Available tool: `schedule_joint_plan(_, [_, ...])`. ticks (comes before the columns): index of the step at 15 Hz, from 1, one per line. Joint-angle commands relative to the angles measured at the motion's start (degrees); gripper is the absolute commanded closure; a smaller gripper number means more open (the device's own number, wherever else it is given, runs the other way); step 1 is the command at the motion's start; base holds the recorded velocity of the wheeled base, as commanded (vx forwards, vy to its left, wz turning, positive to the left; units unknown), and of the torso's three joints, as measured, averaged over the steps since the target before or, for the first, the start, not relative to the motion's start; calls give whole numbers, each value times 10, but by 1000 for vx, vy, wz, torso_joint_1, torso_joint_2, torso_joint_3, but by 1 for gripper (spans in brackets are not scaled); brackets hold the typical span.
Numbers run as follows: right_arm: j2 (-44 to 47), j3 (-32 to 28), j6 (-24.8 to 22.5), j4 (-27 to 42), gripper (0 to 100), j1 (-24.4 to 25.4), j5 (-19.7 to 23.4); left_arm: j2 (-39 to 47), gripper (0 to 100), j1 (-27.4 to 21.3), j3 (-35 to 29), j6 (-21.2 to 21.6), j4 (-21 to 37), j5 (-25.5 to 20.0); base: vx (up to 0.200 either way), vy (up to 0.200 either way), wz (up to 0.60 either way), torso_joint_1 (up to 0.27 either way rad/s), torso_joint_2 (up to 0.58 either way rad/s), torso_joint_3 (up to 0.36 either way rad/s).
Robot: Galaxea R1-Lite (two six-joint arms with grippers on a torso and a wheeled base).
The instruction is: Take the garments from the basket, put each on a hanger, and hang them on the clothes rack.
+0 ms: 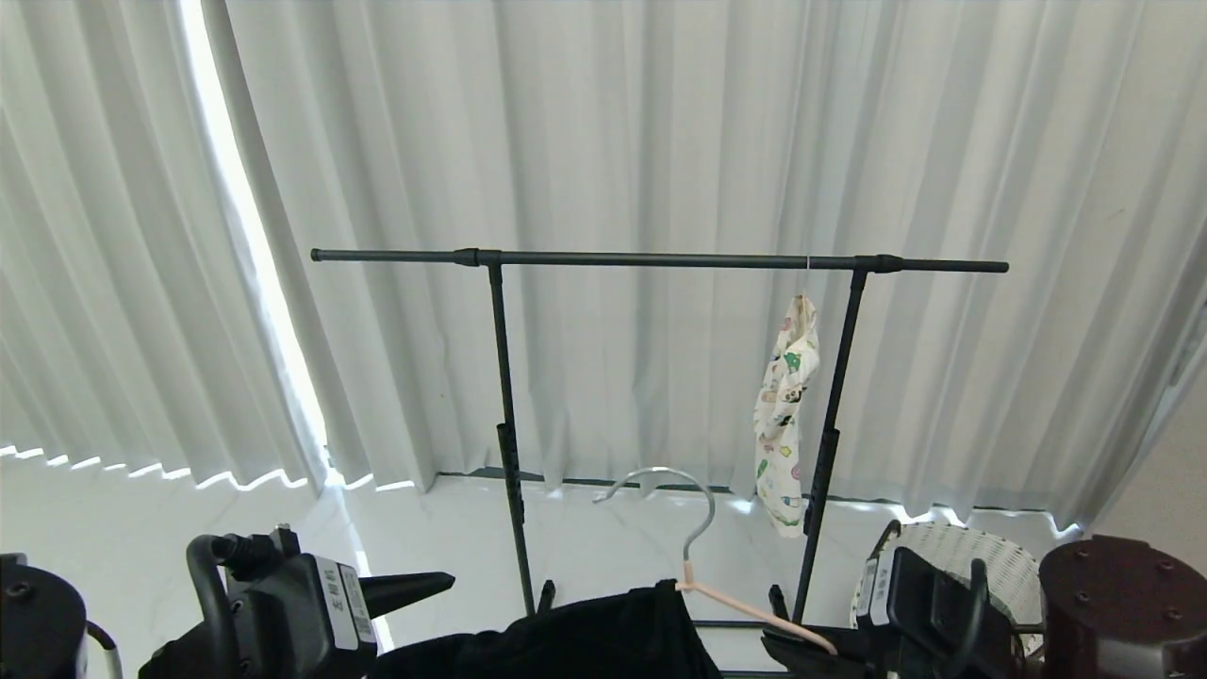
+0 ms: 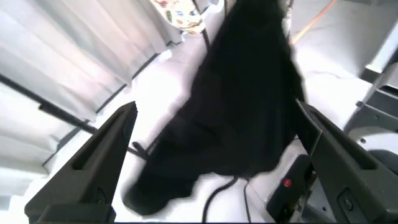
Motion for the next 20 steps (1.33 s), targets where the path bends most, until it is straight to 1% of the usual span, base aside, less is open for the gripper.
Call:
schedule_joint_plan(1, [-11, 5, -12, 0, 100, 19, 4, 14, 0, 0, -1, 0, -1, -6, 0, 0, 0, 0, 0, 0])
schedule_joint_plan(3, [-11, 1, -14, 0, 100, 36, 4, 18, 0, -2, -1, -1, -1, -20, 0, 0, 0, 0, 0, 0])
schedule_joint_plan(5, [-11, -11, -18, 0, 100, 55, 1, 20, 0, -2, 1, 0, -1, -61, 0, 0, 0, 0, 0, 0])
schedule_joint_plan(6, [-11, -19, -22, 0, 100, 65, 1, 24, 0, -3, 2, 1, -1, -74, 0, 0, 0, 0, 0, 0])
schedule_joint_plan(8, [-9, -22, -30, 0, 100, 79, 0, 40, 0, -2, -1, -2, -1, -77, 0, 0, 0, 0, 0, 0])
schedule_joint_plan(9, [-9, -24, -31, 0, 100, 81, 0, 41, 100, -2, -4, -2, -1, -77, 0, 0, 0, 0, 0, 0])
schedule_joint_plan(14, [-9, -48, -32, 0, 100, 83, 1, 43, 100, -4, -2, 1, -1, -78, 0, 0, 0, 0, 0, 0])
schedule_joint_plan(17, [-8, -48, -35, 1, 100, 84, -3, 43, 100, -4, -1, 1, -1, -77, 0, 0, 0, 0, 0, 0])
schedule_joint_plan(18, [-4, -48, -35, 1, 0, 85, -11, 43, 100, -3, -1, 0, 0, -77, 0, 0, 0, 0, 0, 0])
schedule_joint_plan(20, [-2, -48, -35, 1, 0, 87, -29, 44, 100, -2, 0, 0, -1, -76, 0, 0, 0, 0, 0, 0])
